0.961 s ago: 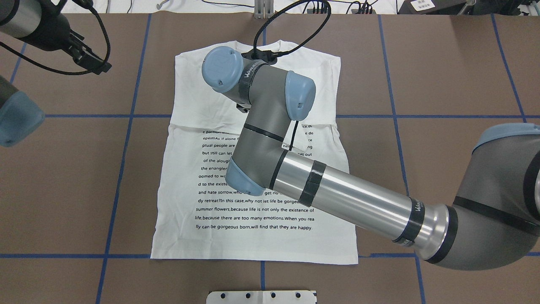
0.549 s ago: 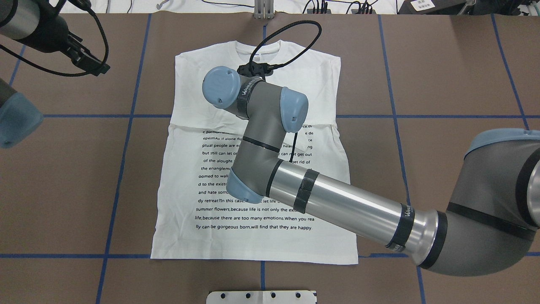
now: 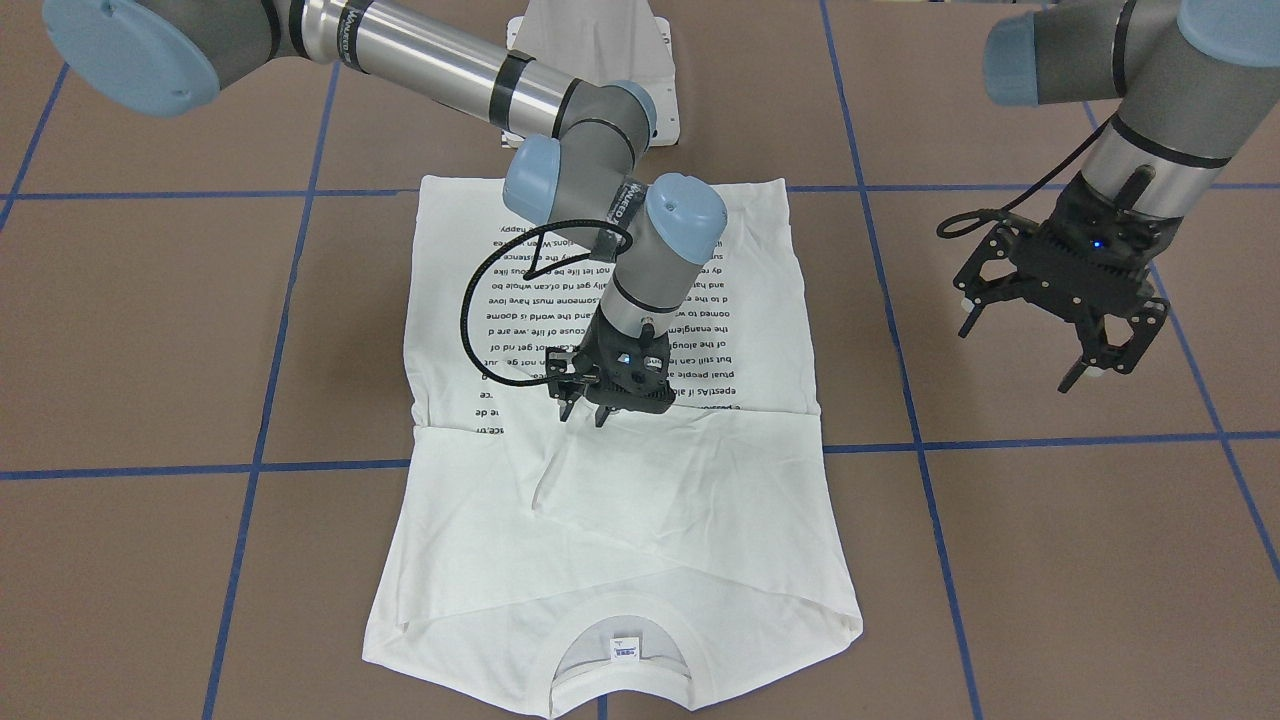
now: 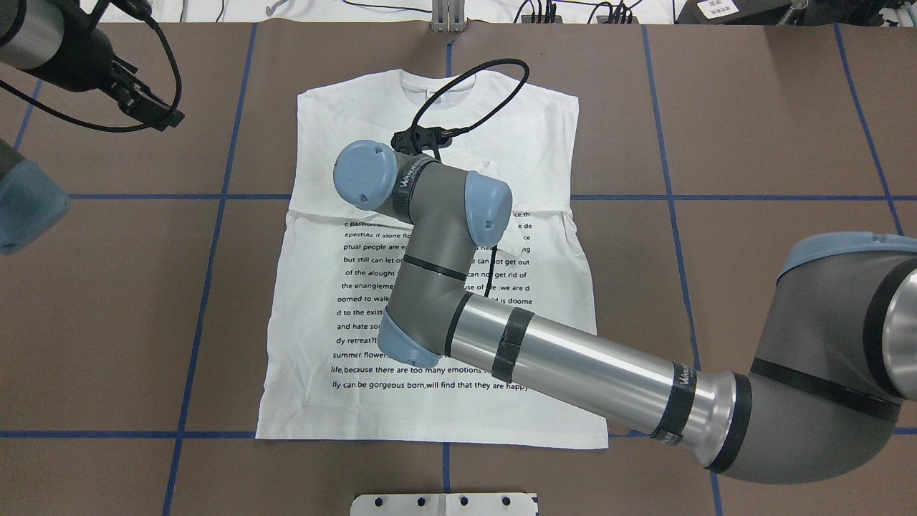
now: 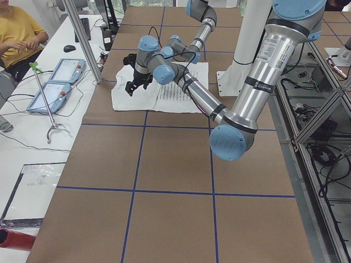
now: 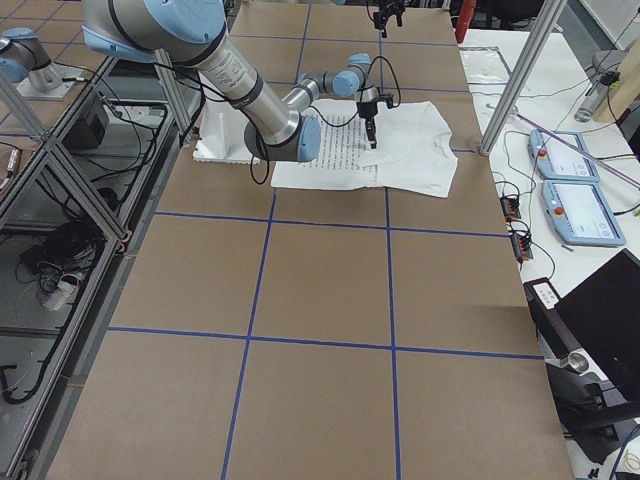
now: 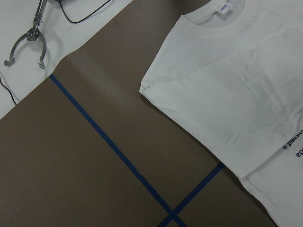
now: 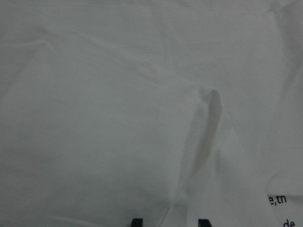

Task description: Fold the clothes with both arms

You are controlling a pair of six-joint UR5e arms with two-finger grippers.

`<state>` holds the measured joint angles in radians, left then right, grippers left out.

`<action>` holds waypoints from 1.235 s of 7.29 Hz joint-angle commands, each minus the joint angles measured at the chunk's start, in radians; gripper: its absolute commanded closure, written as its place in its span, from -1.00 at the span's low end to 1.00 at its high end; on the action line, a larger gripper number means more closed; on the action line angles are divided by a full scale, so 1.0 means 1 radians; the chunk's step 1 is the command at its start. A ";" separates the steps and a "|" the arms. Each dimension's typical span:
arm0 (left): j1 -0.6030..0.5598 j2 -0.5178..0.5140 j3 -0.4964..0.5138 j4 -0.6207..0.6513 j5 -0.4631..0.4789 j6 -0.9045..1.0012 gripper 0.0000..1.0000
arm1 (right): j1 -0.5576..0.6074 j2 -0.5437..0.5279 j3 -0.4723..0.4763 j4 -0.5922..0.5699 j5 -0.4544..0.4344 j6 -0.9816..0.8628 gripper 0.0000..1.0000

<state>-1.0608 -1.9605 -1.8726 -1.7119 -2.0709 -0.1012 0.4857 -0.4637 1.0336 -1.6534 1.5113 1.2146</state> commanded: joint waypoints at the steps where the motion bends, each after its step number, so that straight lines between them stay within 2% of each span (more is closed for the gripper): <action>1: 0.001 0.002 -0.002 0.000 0.000 -0.002 -1.00 | -0.002 -0.007 0.000 -0.002 -0.002 -0.016 0.18; 2: 0.001 0.002 -0.002 0.000 0.000 0.000 -1.00 | -0.006 -0.007 0.000 -0.003 0.000 -0.026 0.29; 3: 0.001 0.002 -0.002 0.000 0.000 0.000 -1.00 | -0.006 -0.006 0.003 -0.015 0.000 -0.026 0.92; 4: 0.001 0.002 -0.002 0.000 0.000 0.000 -1.00 | -0.003 -0.007 0.019 -0.023 -0.002 -0.032 1.00; 6: 0.001 0.002 -0.002 0.000 0.000 -0.002 -1.00 | 0.022 -0.021 0.116 -0.136 0.001 -0.105 1.00; 8: 0.005 0.002 -0.017 -0.002 -0.002 -0.070 -1.00 | 0.062 -0.160 0.259 -0.143 0.000 -0.165 1.00; 9: 0.005 0.002 -0.023 -0.002 -0.006 -0.077 -1.00 | 0.077 -0.215 0.294 -0.143 -0.002 -0.199 1.00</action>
<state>-1.0569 -1.9589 -1.8876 -1.7129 -2.0730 -0.1529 0.5406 -0.6047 1.2673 -1.7920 1.5108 1.0577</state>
